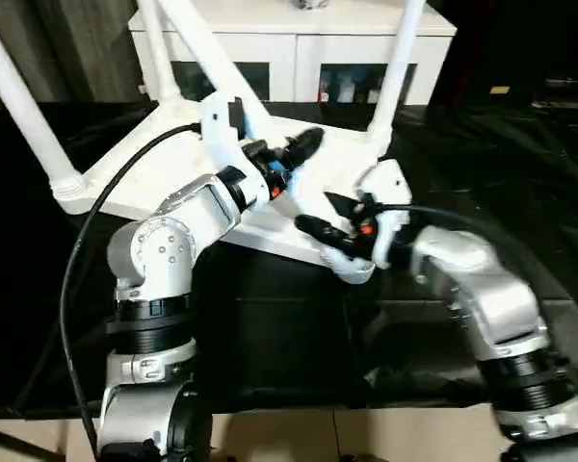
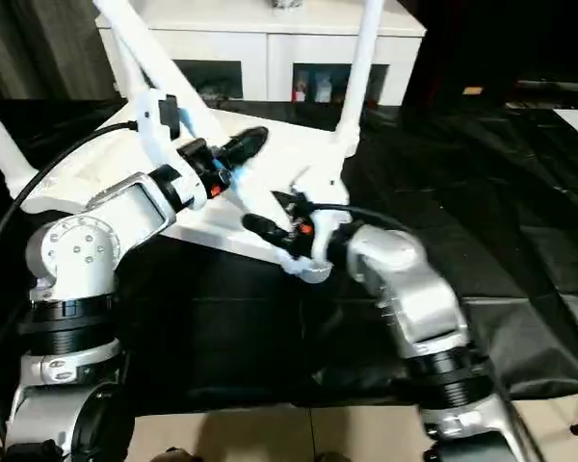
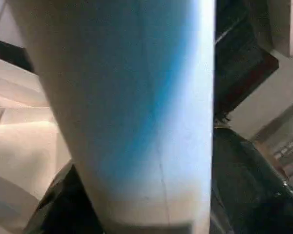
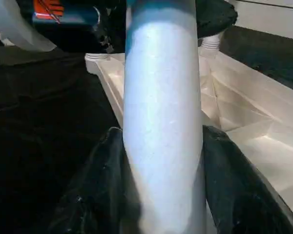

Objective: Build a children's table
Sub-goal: Insert table leg to table base

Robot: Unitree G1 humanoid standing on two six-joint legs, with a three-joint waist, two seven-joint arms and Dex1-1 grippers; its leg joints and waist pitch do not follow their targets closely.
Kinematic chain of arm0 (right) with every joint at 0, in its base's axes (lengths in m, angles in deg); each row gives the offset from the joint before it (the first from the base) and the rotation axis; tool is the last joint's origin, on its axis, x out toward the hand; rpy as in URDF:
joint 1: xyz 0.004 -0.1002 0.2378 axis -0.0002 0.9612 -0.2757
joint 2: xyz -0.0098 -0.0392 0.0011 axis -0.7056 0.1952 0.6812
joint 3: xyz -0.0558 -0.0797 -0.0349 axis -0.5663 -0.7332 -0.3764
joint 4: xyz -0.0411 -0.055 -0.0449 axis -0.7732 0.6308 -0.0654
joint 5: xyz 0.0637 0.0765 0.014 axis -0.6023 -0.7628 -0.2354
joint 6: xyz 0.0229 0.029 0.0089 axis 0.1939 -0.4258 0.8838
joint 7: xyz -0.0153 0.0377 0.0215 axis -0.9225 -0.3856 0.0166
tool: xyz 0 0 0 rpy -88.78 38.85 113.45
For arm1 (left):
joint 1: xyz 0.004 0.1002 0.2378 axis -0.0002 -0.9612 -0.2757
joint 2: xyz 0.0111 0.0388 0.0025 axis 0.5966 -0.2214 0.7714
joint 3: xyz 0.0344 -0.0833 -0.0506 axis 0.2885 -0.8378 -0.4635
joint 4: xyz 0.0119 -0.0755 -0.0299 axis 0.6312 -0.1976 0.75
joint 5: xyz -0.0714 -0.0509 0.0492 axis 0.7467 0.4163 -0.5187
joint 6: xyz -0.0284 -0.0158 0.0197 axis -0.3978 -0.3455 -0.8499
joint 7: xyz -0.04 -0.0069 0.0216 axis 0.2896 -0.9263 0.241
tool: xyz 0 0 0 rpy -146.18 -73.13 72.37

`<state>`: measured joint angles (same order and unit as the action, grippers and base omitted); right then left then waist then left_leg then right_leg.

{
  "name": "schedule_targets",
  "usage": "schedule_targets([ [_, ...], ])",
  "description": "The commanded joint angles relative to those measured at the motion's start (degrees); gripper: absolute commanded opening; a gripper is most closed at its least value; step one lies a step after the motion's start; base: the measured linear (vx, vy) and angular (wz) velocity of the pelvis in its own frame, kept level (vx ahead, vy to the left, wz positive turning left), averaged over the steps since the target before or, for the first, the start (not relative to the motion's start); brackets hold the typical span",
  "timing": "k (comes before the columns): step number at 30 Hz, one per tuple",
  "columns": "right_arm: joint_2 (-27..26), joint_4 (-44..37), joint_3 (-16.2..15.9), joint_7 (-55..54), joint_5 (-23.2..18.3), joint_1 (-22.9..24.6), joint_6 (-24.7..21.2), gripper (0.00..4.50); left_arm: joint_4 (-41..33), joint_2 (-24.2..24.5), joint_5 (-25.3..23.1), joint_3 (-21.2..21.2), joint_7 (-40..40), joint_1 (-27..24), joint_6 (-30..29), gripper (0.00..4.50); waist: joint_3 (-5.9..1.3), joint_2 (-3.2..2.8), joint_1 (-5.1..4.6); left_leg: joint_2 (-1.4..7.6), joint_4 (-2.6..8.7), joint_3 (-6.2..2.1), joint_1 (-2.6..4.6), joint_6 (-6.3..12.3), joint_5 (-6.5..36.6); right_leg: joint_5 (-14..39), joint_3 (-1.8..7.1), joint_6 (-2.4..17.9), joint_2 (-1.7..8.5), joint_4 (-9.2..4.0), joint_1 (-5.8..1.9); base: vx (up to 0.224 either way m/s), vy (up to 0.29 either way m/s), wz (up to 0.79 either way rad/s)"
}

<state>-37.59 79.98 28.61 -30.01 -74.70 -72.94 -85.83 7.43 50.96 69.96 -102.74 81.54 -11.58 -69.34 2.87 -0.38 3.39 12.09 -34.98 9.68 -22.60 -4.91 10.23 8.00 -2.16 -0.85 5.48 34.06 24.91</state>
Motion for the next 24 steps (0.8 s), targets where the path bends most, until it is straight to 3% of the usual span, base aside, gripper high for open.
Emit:
schedule_targets([
  [1, 0.1, 1.44, -0.14, -1.8, 1.4, -0.89, 0.77, 1.84, -0.45, -0.49, 0.52, 0.04, -0.85, 1.83, 0.23, 2.84, -4.34, 0.53, -0.08, -0.38, 4.01, 0.72, 0.79, 1.71, 9.5, 11.61, 0.6, 9.75, 0.51, -3.33, -3.58, 0.0, 0.0, 0.0],
  [11, -0.81, 2.0, 0.22, -2.69, 1.95, -1.16, 1.16, 1.84, 0.24, -0.95, 1.0, -0.68, -2.38, 2.25, 1.32, 2.02, -4.32, 0.57, -0.11, -0.43, 3.95, 0.76, 0.81, 1.83, 9.86, 11.72, 0.64, 9.7, 0.5, -3.36, -3.61, 0.0, 0.0, 0.0],
  [15, -0.93, 2.29, 0.24, -3.28, 2.2, -1.26, 1.95, 1.84, 0.33, -0.93, 1.37, -1.03, -2.42, 2.4, 0.94, 1.95, -4.43, 0.58, -0.08, -0.43, 3.87, 0.73, 0.77, 1.98, 9.02, 10.56, 0.64, 10.02, 0.56, -3.15, -3.75, 0.0, 0.0, 0.0],
  [18, -1.73, 2.65, 1.57, -3.42, 0.65, -1.64, 1.39, 2.54, 0.27, -0.49, 1.91, -0.69, -1.91, 2.54, 0.58, 1.88, -4.42, 0.64, -0.1, -0.47, 3.8, 0.78, 0.77, 2.38, 8.48, 9.85, 0.66, 10.47, 0.53, -3.06, -3.74, 0.0, 0.0, 0.0],
  [20, -1.7, 2.53, 1.91, -2.9, -0.02, -1.78, 1.08, 2.74, 0.15, -0.33, 2.23, -0.68, -1.63, 2.63, 0.31, 1.86, -4.41, 0.59, -0.12, -0.46, 3.82, 0.8, 0.89, 2.39, 8.83, 10.29, 0.64, 10.66, 0.49, -3.07, -3.7, 0.0, 0.0, 0.0],
  [21, -1.89, 2.16, 3.4, -2.23, -2.14, -2.1, -0.45, 2.74, -0.1, 0.42, 2.59, -0.08, -0.34, 2.73, -0.27, 1.86, -4.38, 0.93, -0.12, -0.48, 3.79, 0.85, 0.88, 2.53, 8.88, 10.34, 0.65, 10.57, 0.47, -3.11, -3.73, 0.0, 0.0, 0.0],
  [24, -0.5, 0.7, 5.97, 1.17, -6.5, -2.56, -3.23, 3.01, -0.86, 2.19, 3.27, 1.47, 2.23, 2.77, -2.15, 1.85, -4.43, 0.83, -0.03, -0.44, 3.81, 0.82, 0.91, 2.92, 8.49, 10.01, 0.66, 10.54, 0.44, -2.96, -3.75, 0.0, 0.0, 0.0],
])
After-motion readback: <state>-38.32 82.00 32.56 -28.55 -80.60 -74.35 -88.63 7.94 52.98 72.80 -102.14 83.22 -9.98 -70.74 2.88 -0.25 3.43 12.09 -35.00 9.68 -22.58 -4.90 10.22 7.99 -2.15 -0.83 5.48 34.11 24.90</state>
